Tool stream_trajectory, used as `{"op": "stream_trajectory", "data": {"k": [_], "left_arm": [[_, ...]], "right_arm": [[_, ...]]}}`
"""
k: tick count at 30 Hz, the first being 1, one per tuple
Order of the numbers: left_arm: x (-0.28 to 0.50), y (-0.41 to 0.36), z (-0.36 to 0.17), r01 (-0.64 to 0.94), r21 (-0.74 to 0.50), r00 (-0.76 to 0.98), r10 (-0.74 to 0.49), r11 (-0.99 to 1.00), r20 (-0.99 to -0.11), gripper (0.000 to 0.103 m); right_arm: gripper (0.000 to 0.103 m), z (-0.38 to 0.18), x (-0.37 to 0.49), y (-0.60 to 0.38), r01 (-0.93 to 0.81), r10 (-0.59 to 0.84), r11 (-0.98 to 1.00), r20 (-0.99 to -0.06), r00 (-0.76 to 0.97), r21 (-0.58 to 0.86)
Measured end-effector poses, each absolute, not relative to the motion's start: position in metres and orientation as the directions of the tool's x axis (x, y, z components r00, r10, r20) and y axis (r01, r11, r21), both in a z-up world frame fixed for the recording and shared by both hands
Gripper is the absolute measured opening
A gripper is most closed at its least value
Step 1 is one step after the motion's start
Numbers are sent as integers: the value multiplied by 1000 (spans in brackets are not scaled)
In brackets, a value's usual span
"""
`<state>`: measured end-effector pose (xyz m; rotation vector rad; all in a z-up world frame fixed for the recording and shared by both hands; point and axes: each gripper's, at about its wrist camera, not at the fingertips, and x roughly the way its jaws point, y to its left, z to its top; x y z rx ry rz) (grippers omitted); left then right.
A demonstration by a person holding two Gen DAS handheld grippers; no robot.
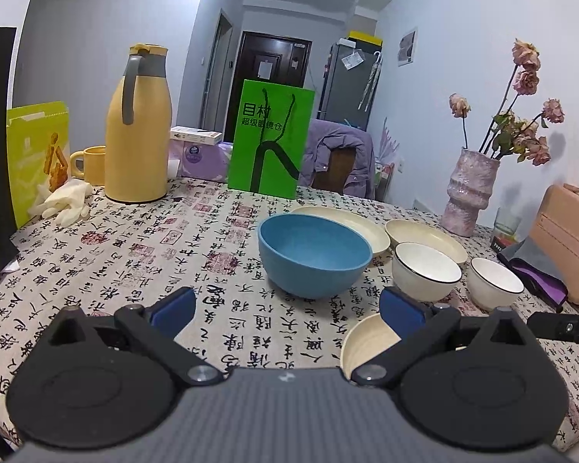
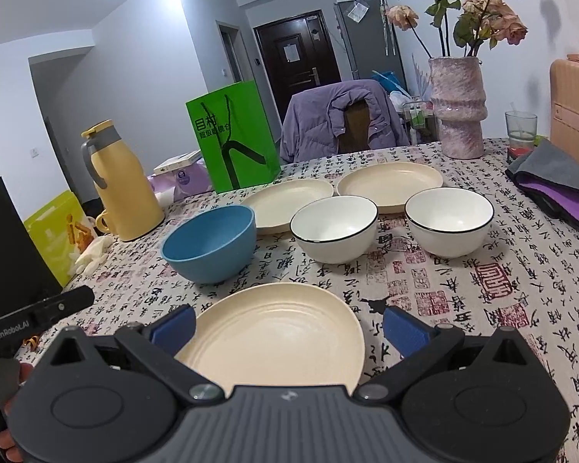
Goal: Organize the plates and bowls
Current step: 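Withdraw the open left gripper from the placed cream plate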
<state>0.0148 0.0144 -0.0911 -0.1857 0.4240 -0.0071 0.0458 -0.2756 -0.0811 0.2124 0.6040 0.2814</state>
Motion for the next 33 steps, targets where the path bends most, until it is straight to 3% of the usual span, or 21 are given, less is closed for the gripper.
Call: {"op": "stream_trajectory", "data": {"k": [33], "left_arm": [[83,19,-58,-45,-183,921,-30,982,-390,103]], "right_arm": [[103,-59,123,-270,-230,329,940,-493,805,252]]}}
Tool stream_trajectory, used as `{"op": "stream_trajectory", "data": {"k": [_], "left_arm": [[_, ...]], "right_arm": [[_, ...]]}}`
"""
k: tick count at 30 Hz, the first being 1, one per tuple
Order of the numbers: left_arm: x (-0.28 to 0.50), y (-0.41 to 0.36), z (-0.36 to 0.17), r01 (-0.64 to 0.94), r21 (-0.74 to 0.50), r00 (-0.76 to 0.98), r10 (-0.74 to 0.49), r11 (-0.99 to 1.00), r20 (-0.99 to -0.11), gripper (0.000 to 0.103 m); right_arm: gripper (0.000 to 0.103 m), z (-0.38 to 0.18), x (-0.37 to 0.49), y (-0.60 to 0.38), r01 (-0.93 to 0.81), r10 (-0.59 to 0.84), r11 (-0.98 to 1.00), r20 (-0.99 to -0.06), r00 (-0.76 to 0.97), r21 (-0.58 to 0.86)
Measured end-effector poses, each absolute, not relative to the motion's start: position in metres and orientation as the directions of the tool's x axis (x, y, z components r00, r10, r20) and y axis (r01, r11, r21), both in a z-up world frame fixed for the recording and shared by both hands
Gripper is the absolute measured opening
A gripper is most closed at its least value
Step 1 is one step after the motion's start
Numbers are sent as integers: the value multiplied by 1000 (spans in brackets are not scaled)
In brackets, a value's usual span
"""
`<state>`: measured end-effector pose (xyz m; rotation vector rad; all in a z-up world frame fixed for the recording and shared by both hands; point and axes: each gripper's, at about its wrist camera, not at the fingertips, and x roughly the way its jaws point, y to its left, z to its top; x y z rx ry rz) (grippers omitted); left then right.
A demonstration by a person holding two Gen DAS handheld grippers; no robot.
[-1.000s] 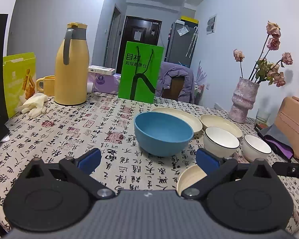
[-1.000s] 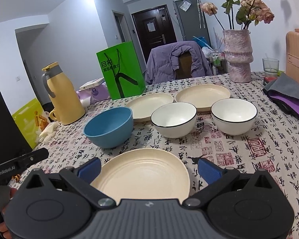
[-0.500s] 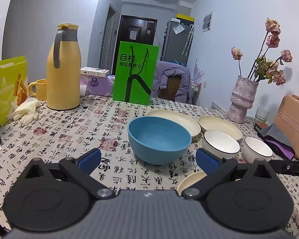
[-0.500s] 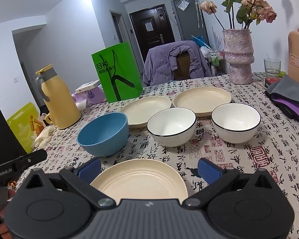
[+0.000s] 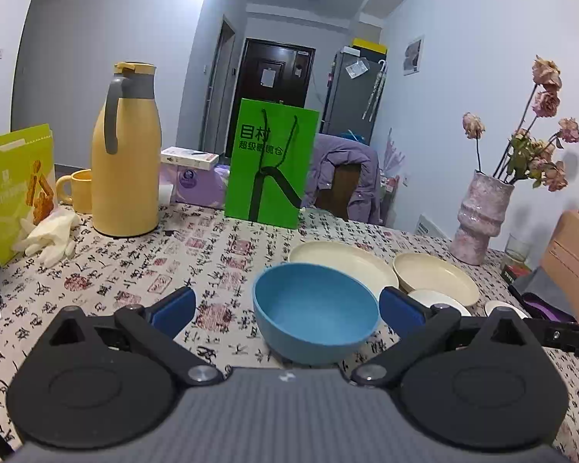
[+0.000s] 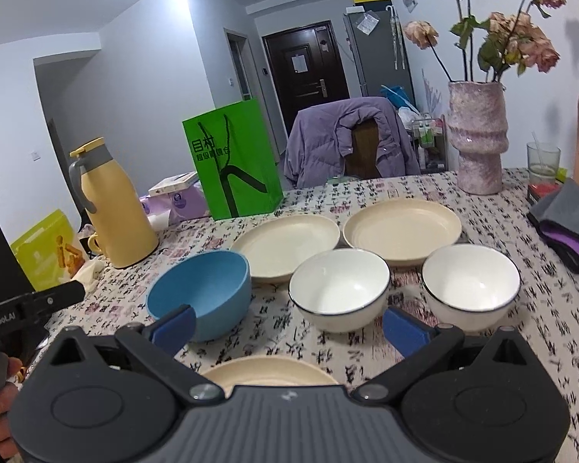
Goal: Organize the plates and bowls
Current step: 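Withdraw the open left gripper from the placed cream plate, then move both grippers toward the two cream plates beside the green bag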
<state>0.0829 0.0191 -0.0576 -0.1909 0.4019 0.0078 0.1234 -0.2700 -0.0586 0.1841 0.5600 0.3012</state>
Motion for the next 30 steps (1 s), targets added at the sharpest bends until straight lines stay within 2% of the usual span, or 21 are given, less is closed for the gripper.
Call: {"op": "stream_trajectory", "data": {"k": [8,16,30], "left_arm": [[98,26,-48,-82,-167,918,9,982,-396,103],[118,35,-29,-63,-209,917,-26,976,-398,103],[156,37,-22,-19,-254,907,-90,967,-411,103]], "right_arm": [[103,-53,159,-254,-273,374,924,-477,795,269],[103,-34,194,-231,-288,365,929,-457,811,231],[103,-41,236,-240,-162,285,946,-483,828,281]]}}
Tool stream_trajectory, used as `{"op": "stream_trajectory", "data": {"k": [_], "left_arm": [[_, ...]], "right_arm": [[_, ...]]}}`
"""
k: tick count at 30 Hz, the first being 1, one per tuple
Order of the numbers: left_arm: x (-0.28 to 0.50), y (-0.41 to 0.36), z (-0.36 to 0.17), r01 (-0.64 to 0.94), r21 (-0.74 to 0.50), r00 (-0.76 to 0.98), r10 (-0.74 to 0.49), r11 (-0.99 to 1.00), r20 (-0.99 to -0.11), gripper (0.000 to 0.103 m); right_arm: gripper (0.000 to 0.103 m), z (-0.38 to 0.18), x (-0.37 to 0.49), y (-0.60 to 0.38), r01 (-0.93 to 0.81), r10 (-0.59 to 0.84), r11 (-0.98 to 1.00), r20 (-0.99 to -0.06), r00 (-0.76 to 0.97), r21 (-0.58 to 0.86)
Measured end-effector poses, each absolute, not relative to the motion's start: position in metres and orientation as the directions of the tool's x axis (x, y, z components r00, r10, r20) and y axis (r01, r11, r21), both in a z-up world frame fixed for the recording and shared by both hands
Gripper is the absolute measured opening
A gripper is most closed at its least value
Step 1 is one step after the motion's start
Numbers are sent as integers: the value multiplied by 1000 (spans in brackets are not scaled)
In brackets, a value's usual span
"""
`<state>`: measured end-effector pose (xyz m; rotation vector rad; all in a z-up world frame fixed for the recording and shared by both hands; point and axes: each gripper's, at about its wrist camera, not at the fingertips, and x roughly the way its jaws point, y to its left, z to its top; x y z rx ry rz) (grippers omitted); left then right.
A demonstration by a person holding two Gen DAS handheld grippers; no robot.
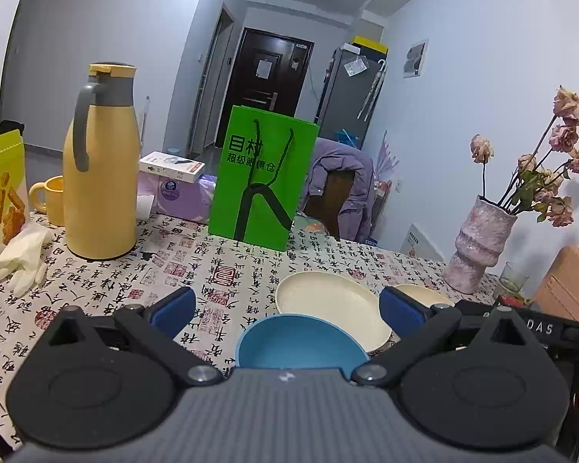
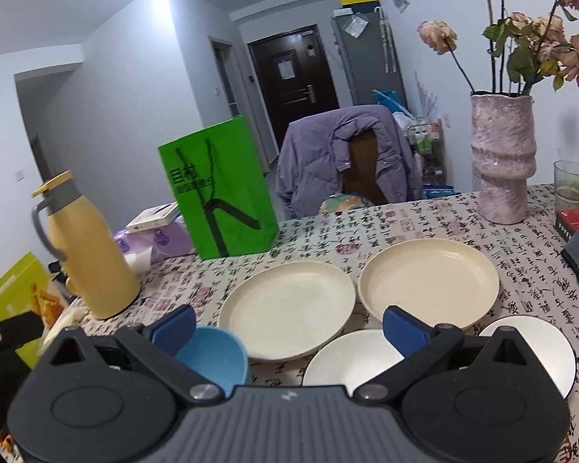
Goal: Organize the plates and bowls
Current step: 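Move both grippers toward the two cream plates beside the green bag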
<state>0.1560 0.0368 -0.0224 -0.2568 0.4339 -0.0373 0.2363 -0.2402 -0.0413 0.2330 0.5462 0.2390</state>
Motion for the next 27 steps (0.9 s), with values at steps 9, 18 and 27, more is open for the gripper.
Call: {"op": "stream_trajectory", "data": {"k": [9,18,27], "left_arm": [[179,44,-28,-10,-276,899,-112,961,-424,103],[205,46,-31,3,-304,891,-141,953,-432,103],[221,51,-25,36,-339,893,-183,940,-411,103]], "right_arm": [[103,-47,265,-244,-109,252,948,-496,831,299],[103,-53,282,-241,-110,258,945,-498,828,307],[103,-43,285,-231,-129,261,948,-480,838,291]]}}
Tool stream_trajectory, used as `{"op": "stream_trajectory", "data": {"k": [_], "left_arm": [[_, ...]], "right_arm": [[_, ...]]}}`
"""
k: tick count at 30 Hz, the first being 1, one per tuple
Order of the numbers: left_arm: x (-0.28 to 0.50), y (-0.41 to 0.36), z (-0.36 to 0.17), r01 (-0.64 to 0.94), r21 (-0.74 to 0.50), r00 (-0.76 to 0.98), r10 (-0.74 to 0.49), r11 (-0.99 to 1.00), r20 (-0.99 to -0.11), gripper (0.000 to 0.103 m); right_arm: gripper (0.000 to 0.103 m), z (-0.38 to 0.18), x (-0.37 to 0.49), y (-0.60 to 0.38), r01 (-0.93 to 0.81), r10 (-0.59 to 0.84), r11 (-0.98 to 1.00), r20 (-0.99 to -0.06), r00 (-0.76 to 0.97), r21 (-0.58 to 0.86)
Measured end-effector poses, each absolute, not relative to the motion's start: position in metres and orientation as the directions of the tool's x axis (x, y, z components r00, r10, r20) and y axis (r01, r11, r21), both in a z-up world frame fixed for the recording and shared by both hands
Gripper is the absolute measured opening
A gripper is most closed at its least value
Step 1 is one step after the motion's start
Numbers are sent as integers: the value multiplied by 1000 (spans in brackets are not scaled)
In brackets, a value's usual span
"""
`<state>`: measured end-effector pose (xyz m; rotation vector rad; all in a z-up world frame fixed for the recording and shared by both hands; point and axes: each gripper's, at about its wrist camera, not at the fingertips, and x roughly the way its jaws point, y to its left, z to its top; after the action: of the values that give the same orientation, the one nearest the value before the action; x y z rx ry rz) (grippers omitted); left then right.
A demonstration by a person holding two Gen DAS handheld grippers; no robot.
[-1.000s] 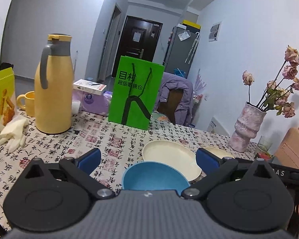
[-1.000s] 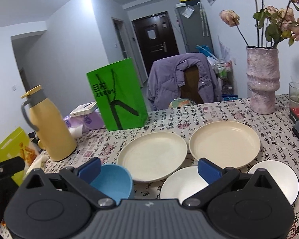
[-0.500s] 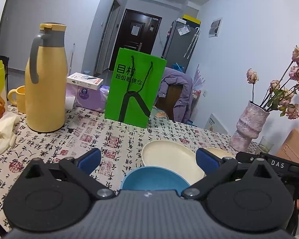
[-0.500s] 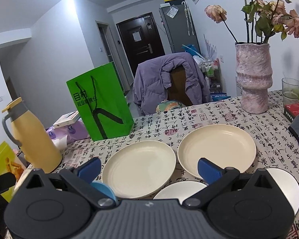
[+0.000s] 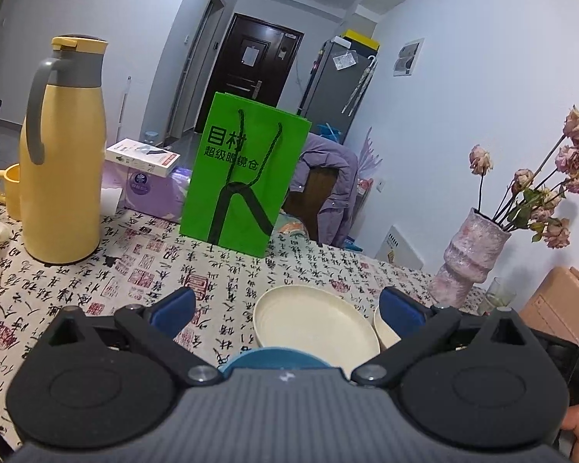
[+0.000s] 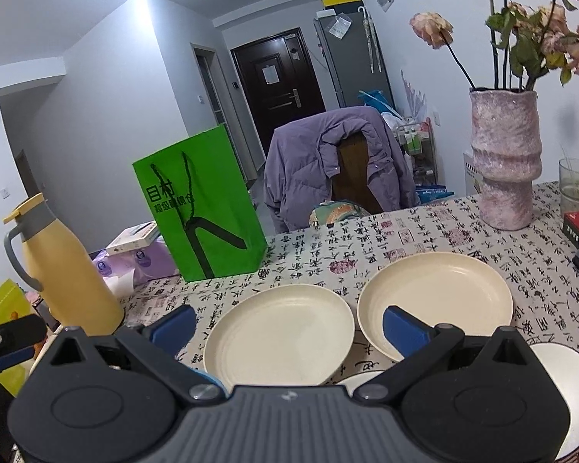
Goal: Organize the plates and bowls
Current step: 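Move both grippers toward the two cream plates beside the green bag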
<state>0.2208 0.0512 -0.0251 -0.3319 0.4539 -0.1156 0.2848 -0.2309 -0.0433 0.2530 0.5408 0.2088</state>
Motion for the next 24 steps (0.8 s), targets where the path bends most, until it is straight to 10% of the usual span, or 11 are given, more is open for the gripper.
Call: {"op": "stream_trajectory", "data": {"k": [24], "left_arm": [[316,57,-53,19,-374,808,-235,927,-541,103]], "right_arm": [[103,-52,341,-211,-116,219,969,-533,818,219]]}}
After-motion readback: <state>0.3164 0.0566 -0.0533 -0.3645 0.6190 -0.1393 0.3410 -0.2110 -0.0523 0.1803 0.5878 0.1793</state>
